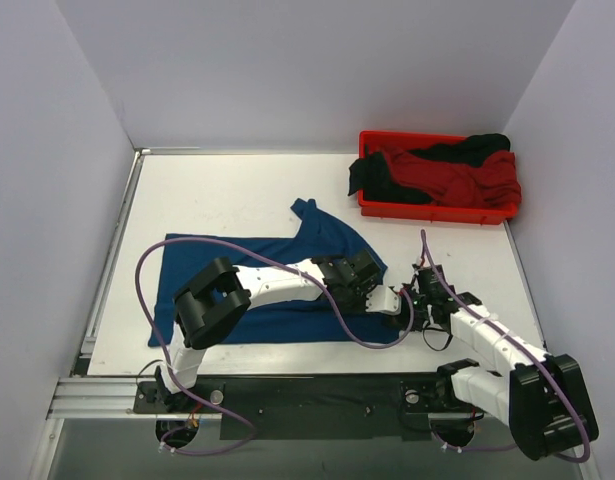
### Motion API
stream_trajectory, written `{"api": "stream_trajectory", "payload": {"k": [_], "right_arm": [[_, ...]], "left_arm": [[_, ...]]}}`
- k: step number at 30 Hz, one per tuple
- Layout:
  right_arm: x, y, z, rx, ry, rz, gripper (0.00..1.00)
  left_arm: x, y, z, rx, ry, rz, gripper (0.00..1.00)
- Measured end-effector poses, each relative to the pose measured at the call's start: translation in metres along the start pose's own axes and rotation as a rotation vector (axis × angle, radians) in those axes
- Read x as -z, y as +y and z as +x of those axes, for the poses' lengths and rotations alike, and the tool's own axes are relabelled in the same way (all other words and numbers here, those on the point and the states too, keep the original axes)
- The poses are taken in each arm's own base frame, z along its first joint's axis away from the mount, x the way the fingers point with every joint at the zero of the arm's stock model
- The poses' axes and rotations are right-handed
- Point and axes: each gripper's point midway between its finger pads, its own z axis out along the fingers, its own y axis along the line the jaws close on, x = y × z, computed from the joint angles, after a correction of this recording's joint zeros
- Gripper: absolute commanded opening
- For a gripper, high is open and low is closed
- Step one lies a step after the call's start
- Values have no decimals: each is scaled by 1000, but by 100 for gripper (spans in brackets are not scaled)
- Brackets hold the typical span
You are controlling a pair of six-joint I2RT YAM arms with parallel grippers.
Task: Fold and stack the t-shirts
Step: Fold the flattened tshirt in 1/3 of the way
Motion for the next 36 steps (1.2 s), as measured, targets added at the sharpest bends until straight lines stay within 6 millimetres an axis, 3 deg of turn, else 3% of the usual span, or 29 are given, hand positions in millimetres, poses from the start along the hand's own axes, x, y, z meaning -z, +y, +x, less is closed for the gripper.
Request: {"api": "stream_trajectory", "payload": {"k": [3,4,5,12,17,26,33,36], "right_arm": [[1,-3,1,2,-30,-5,0],[1,-4,1,-2,-38,-9,0],[1,-4,1,-4,-45,-12,0],[0,-4,1,-31,-63,-20,0],[-1,-4,1,-42,-59,-18,0],[-3,-4,1,-51,-49,-11,0],[-3,-2,0,-52,-44,-12,0],[-4,-2,0,-54,-43,-11,0]], "left_arm": [[0,4,-1,-11,-1,-15,12],[0,5,-1,-15,-3,-17,0],[1,6,-1,-18,-6,-19,0],[6,11,3,24,-15,-28,0],[25,38,10,139,-60,-57,0],[47,101,59,413,-103,-145,0],[49,120,94,568,-91,-201,0],[47,120,98,592,-87,-208,22]]}}
